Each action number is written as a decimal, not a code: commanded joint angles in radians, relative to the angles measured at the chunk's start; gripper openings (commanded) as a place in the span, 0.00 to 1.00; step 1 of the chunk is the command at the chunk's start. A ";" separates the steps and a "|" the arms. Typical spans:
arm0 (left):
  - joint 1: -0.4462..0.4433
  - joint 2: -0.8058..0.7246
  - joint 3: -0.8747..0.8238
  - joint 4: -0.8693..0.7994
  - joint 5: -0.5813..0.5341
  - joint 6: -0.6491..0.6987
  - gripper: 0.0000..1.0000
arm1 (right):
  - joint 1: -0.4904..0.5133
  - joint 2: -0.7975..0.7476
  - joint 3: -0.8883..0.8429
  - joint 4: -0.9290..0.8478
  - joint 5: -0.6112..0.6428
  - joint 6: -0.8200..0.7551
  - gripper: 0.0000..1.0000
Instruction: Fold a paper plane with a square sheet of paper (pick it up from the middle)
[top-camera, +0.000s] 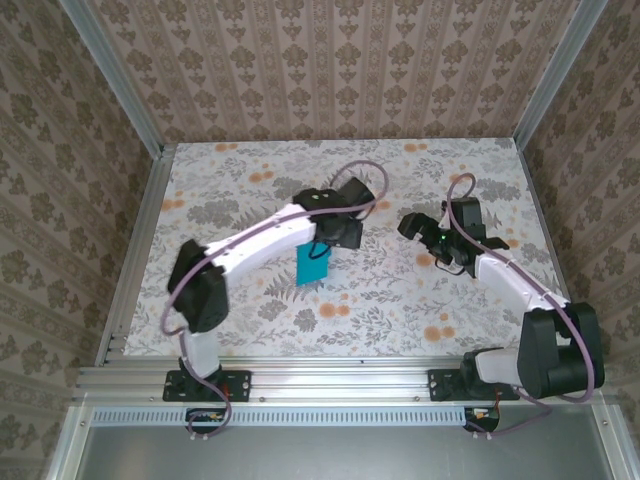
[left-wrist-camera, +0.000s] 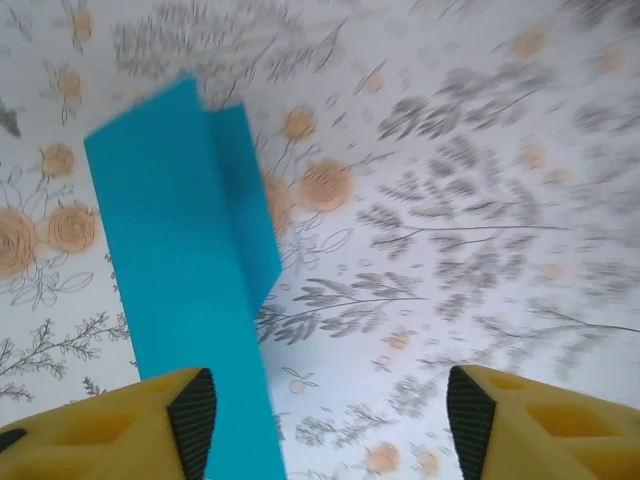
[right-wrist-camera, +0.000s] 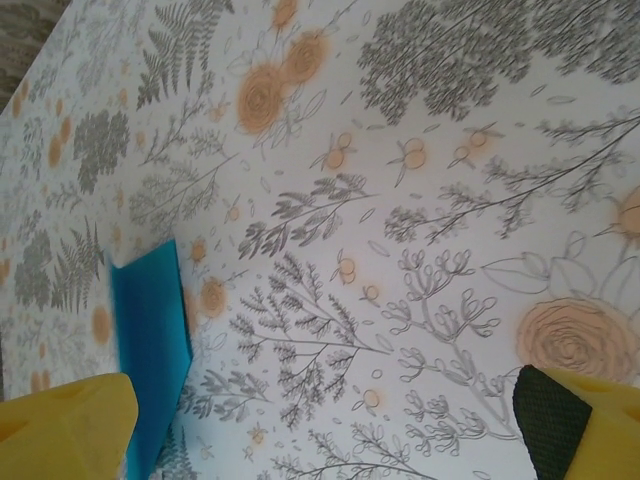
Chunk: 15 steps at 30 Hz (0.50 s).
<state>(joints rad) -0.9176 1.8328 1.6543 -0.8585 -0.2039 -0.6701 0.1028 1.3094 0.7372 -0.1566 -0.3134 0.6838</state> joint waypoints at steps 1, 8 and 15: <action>0.074 -0.092 -0.114 0.101 0.136 0.013 0.72 | 0.046 0.048 0.004 0.048 -0.095 -0.009 1.00; 0.255 -0.241 -0.442 0.312 0.312 -0.081 0.74 | 0.244 0.188 0.053 0.118 -0.144 0.066 0.98; 0.341 -0.261 -0.638 0.490 0.456 -0.165 0.60 | 0.373 0.337 0.098 0.203 -0.202 0.191 0.84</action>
<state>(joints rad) -0.5888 1.6035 1.0378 -0.4873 0.1577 -0.7803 0.4496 1.6073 0.7956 -0.0017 -0.4686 0.8017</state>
